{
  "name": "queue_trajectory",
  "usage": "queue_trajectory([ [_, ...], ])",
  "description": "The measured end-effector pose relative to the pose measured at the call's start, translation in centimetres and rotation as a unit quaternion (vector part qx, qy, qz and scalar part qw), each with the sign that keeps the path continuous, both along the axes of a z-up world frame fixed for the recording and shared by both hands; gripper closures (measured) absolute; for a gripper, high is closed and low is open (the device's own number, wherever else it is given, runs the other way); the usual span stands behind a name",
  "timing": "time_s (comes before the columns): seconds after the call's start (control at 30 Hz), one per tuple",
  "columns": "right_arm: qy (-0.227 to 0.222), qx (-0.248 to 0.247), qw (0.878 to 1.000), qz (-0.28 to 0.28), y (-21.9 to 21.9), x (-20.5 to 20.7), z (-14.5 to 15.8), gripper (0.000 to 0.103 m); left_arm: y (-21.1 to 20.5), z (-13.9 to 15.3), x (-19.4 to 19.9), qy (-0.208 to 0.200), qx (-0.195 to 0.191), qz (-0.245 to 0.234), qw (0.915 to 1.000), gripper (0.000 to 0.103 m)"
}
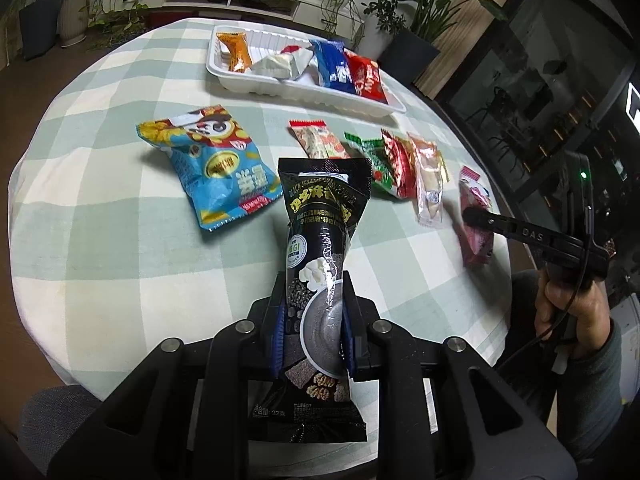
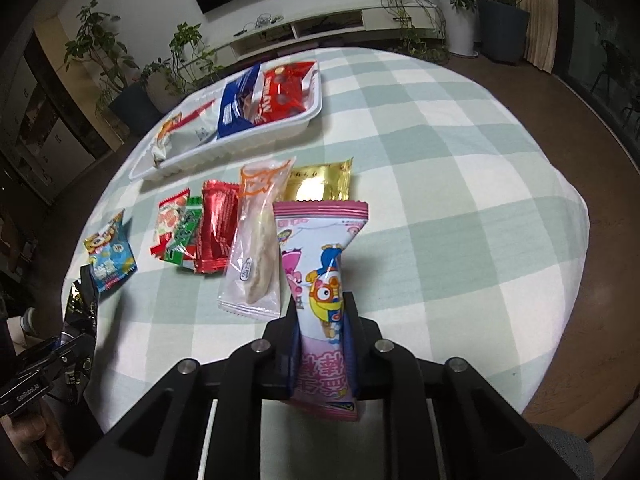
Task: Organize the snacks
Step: 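Lift and carry both packets over the white tray with both grippers, then lower both packets into the tray, open both grippers and withdraw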
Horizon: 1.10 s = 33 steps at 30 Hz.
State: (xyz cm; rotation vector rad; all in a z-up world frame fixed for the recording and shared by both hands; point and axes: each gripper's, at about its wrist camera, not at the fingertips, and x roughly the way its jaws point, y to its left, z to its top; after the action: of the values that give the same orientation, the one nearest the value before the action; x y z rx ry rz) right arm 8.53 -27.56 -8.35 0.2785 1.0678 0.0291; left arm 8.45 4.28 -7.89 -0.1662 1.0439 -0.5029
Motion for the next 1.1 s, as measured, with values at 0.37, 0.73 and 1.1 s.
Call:
queue_trajectory([
  [0.37,-0.084,0.051,0.994,0.037,0.6,3.0,7.9,0.086,0.9,6.0,5.6,-0.055,-0.011,0.009,0.9984,0.083],
  [0.73,-0.125,0.063,0.983,0.117,7.6,15.8,12.7,0.086,0.2,10.7,18.6,-0.088,0.001,0.026,0.9958,0.083],
  [1.1,-0.063,0.042,0.99,0.123,9.9,24.2,6.3,0.086,-3.5,5.0,28.9,-0.039,0.044,0.02,0.9981,0.083],
])
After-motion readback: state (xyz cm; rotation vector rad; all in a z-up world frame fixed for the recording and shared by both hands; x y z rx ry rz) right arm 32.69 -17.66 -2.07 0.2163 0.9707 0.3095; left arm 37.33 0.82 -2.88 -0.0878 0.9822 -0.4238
